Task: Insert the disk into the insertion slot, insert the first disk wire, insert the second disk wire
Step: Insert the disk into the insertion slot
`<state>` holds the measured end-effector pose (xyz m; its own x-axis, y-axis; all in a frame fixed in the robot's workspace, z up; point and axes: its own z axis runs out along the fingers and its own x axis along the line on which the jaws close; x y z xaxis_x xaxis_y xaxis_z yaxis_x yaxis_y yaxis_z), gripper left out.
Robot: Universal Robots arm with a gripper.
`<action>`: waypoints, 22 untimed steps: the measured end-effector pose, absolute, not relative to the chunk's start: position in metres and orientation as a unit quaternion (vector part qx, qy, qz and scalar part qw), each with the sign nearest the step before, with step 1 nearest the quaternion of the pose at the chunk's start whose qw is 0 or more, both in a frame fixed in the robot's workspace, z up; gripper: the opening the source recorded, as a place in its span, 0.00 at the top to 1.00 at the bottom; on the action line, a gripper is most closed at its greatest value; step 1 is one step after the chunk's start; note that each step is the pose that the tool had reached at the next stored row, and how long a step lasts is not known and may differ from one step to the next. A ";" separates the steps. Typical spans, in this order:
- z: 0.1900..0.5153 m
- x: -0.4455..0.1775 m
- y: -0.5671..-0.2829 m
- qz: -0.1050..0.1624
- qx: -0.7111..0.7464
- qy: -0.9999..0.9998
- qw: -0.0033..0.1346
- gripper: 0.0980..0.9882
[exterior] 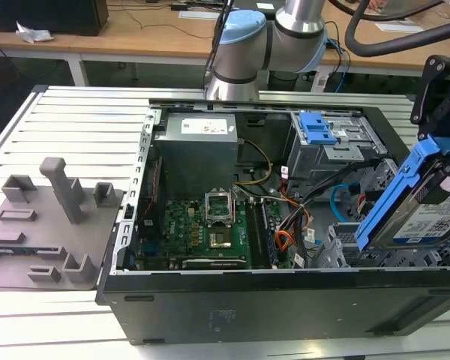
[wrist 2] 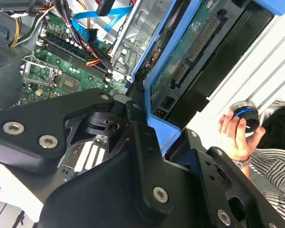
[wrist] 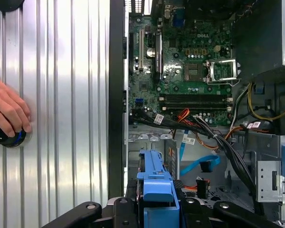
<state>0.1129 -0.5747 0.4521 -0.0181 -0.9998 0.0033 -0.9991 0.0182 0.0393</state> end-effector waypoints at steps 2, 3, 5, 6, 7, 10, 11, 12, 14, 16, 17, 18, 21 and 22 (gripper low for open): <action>0.451 0.113 -0.575 -0.013 0.701 -0.713 0.015 0.70; 0.450 0.113 -0.575 -0.013 0.701 -0.713 0.015 0.70; 0.447 0.113 -0.575 -0.013 0.701 -0.713 0.015 0.70; 0.447 0.113 -0.575 -0.013 0.701 -0.713 0.015 0.70; 0.446 0.113 -0.575 -0.013 0.701 -0.713 0.015 0.70; 0.444 0.113 -0.574 -0.013 0.701 -0.713 0.015 0.70; 0.444 0.113 -0.571 -0.013 0.701 -0.713 0.015 0.70; 0.444 0.113 -0.570 -0.013 0.701 -0.713 0.015 0.70; 0.444 0.113 -0.565 -0.013 0.701 -0.713 0.015 0.70; 0.444 0.113 -0.561 -0.013 0.700 -0.713 0.015 0.70; 0.444 0.112 -0.558 -0.013 0.700 -0.713 0.015 0.70; 0.444 0.110 -0.556 -0.013 0.701 -0.713 0.015 0.70; 0.443 0.107 -0.552 -0.013 0.700 -0.713 0.015 0.70; 0.442 0.107 -0.551 -0.013 0.700 -0.713 0.015 0.70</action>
<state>0.1066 -0.5509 0.4420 -0.0182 -0.9998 0.0032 -0.9991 0.0183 0.0393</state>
